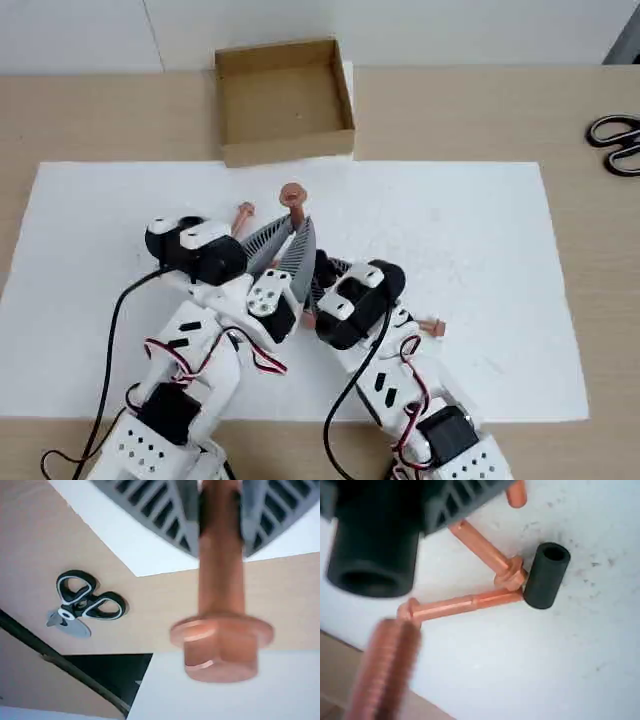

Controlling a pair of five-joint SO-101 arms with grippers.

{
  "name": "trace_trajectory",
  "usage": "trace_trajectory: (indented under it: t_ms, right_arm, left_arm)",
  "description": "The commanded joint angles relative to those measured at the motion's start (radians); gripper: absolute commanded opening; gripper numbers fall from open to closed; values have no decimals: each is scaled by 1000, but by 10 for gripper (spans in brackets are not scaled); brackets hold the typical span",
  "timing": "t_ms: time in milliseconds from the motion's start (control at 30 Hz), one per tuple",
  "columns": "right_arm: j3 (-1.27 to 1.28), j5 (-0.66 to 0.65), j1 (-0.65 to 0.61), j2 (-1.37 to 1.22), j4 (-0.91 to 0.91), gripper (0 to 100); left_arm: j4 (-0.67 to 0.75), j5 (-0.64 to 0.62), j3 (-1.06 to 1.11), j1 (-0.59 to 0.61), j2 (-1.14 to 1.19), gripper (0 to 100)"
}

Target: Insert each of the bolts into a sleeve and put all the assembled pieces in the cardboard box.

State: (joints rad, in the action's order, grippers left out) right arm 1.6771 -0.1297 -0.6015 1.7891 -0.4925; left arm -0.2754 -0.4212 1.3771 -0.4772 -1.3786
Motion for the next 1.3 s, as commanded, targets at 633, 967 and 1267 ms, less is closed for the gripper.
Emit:
trace_trajectory:
  t_ms: [633, 967, 1267]
  right_arm:
    - [-3, 2, -4, 10, 25, 6]
    - [-46, 2, -5, 10, 25, 6]
    - [-51, 2, -1, 10, 19, 6]
  left_arm:
    - [100, 5, 174, -98, -6, 6]
    - [91, 3, 193, -97, -3, 6]
    - [21, 9, 199, -43, -12, 6]
